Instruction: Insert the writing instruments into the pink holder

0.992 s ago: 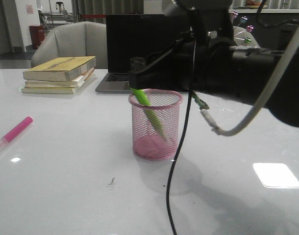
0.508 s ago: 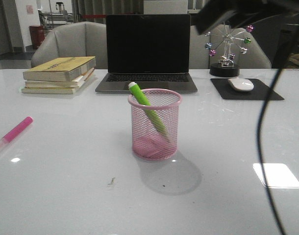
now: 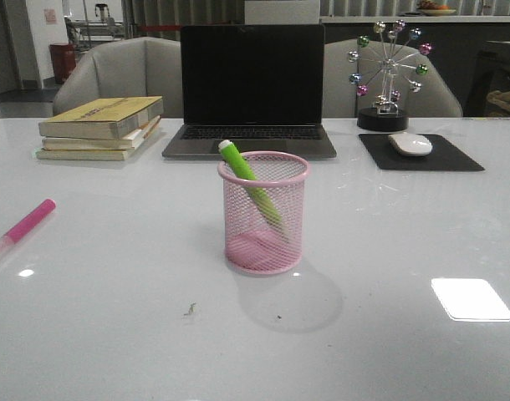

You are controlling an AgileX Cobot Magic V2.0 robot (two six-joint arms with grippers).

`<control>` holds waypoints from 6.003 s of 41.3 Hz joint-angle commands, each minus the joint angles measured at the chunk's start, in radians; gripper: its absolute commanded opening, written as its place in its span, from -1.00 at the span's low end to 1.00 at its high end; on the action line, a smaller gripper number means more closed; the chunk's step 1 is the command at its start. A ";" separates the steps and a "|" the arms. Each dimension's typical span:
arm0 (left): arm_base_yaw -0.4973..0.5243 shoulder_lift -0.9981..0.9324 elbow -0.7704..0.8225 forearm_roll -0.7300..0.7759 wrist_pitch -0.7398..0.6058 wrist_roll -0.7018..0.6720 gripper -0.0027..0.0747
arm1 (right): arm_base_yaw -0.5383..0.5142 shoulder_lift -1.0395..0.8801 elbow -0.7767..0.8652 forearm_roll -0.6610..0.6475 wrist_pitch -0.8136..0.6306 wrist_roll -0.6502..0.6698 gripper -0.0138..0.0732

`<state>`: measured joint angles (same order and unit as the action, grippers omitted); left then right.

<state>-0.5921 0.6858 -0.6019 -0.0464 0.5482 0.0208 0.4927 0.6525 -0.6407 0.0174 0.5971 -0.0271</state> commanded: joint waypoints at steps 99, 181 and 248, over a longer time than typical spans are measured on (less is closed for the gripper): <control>0.481 1.411 -1.005 -0.006 0.236 -0.011 -0.33 | -0.006 -0.036 -0.020 0.004 -0.060 -0.008 0.41; -0.201 1.140 -0.253 -0.034 -1.742 -0.006 -0.70 | -0.006 -0.036 -0.020 0.004 -0.060 -0.008 0.41; -0.196 -0.131 -0.118 0.046 0.130 0.004 0.25 | -0.006 -0.036 -0.020 0.004 -0.060 -0.008 0.41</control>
<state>-0.7863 0.6044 -0.7196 -0.0230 0.7021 0.0243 0.4927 0.6165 -0.6338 0.0174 0.6106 -0.0271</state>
